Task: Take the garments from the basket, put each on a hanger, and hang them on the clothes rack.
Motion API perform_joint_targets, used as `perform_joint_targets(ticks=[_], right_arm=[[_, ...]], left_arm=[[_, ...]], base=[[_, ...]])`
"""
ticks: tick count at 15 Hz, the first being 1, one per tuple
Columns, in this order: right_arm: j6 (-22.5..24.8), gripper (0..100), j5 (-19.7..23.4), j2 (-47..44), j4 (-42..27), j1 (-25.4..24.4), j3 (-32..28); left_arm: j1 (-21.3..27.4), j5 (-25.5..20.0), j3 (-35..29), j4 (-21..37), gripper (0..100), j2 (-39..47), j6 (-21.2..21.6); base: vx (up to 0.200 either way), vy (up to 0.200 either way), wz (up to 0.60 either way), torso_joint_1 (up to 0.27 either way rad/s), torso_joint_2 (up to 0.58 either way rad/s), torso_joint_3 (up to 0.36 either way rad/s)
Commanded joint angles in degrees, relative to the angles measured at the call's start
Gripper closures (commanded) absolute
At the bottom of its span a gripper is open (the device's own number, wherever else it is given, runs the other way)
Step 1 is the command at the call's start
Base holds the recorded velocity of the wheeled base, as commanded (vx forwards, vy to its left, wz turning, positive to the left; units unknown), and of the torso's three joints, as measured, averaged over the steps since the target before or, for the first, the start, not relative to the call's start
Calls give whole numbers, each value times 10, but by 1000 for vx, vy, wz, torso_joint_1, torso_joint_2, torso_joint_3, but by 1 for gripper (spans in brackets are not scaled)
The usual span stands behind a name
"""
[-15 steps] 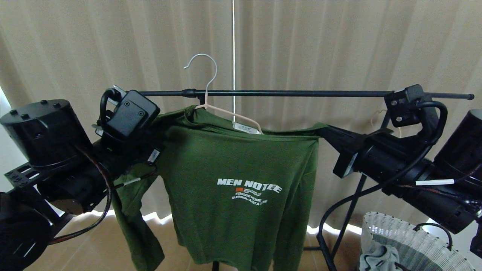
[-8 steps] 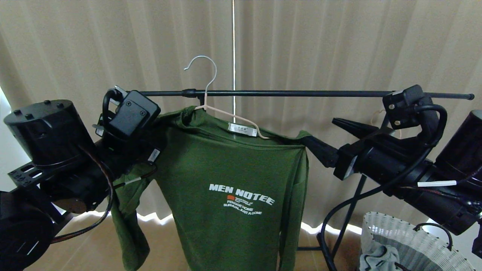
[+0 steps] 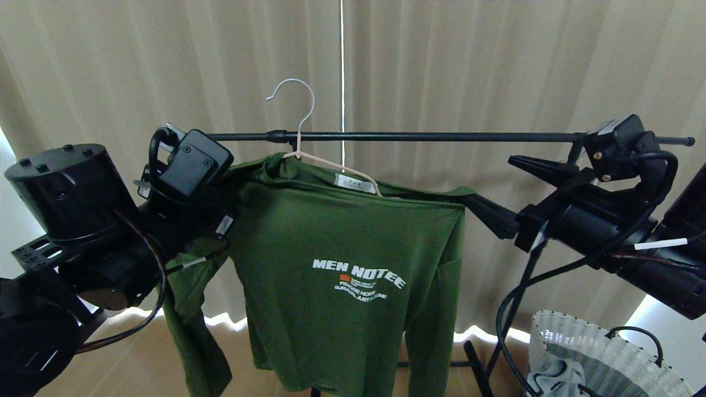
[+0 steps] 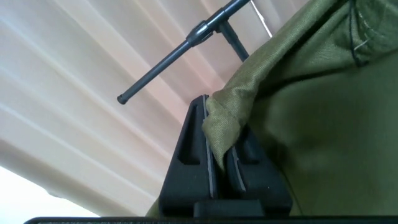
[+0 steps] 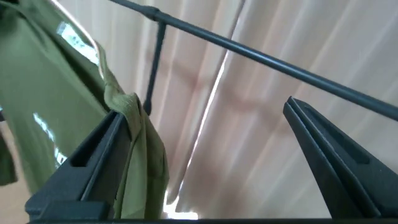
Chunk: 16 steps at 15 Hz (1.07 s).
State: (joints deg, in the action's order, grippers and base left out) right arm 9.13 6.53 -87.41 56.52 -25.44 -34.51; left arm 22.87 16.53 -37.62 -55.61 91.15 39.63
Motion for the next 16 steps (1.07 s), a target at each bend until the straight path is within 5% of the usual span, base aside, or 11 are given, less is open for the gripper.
perform_joint_targets(ticks=[1, 5, 11, 16], right_arm=[[1, 0, 37, 15, -15, 3, 5], [1, 0, 95, 15, -16, 1, 6], [3, 0, 102, 14, -12, -7, 12], [41, 0, 87, -3, -78, -26, -59]], left_arm=[[1, 2, -16, -1, 100, 3, -3], [0, 25, -39, -1, 100, 15, -22], [5, 23, -37, -1, 100, 17, -38], [53, 21, -35, -1, 100, 19, -80]], base=[[0, 0, 0, 0, 0, 0], [0, 0, 0, 0, 0, 0], [0, 0, 0, 0, 0, 0], [0, 0, 0, 0, 0, 0]])
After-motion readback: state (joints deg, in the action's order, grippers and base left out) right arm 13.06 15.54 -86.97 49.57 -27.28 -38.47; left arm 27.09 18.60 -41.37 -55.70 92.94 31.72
